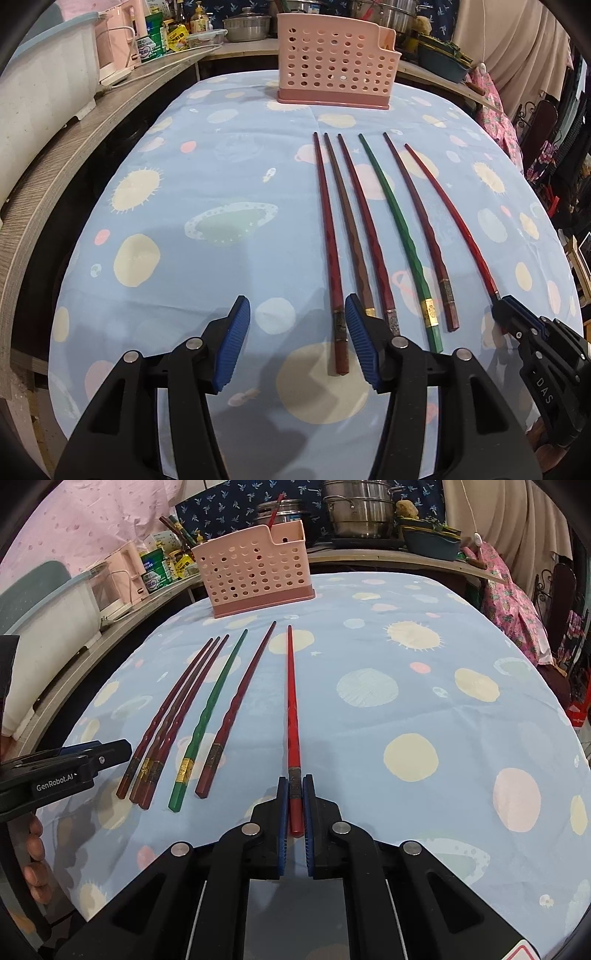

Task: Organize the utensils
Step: 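Grasp the red chopstick with the right gripper while the left grasps a dark red chopstick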

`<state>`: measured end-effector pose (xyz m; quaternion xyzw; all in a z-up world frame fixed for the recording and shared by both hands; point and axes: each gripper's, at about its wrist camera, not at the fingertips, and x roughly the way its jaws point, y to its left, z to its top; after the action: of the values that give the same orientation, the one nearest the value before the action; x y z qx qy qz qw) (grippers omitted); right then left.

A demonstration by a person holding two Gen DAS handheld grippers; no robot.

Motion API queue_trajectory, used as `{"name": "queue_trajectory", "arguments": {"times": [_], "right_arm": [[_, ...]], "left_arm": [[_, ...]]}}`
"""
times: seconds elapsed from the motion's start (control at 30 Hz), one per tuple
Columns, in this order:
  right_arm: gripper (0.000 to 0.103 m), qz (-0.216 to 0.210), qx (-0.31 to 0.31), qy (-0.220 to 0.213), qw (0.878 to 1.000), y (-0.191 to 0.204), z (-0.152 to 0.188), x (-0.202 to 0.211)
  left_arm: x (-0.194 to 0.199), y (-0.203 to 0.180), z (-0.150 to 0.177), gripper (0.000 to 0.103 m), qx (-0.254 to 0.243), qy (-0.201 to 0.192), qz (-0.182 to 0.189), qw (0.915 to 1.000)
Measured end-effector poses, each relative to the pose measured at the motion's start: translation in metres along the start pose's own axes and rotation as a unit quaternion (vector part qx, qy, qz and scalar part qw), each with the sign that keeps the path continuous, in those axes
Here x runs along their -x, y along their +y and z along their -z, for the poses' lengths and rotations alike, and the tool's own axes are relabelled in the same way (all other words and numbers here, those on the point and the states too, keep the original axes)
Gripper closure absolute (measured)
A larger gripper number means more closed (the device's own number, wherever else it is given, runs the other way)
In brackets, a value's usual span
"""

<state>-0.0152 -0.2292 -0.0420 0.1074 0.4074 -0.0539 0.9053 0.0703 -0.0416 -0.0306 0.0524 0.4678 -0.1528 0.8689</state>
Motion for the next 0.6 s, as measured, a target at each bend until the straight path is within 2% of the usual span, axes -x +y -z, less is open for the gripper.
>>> {"name": "queue_trajectory", "arguments": {"times": [0.23,0.6], "right_arm": [[0.096,-0.001,-0.001,-0.001,1.0,-0.0003,0.0008,0.0005],[0.096,-0.001,-0.002,-0.001,1.0,-0.0004,0.0007,0.0005]], "left_arm": [[-0.0081,-0.0033,0.0042,0.052,-0.002,0.01,-0.005,0.9999],[-0.0096,-0.0065,0.0078,0.054,-0.012,0.0,-0.021,0.9997]]}}
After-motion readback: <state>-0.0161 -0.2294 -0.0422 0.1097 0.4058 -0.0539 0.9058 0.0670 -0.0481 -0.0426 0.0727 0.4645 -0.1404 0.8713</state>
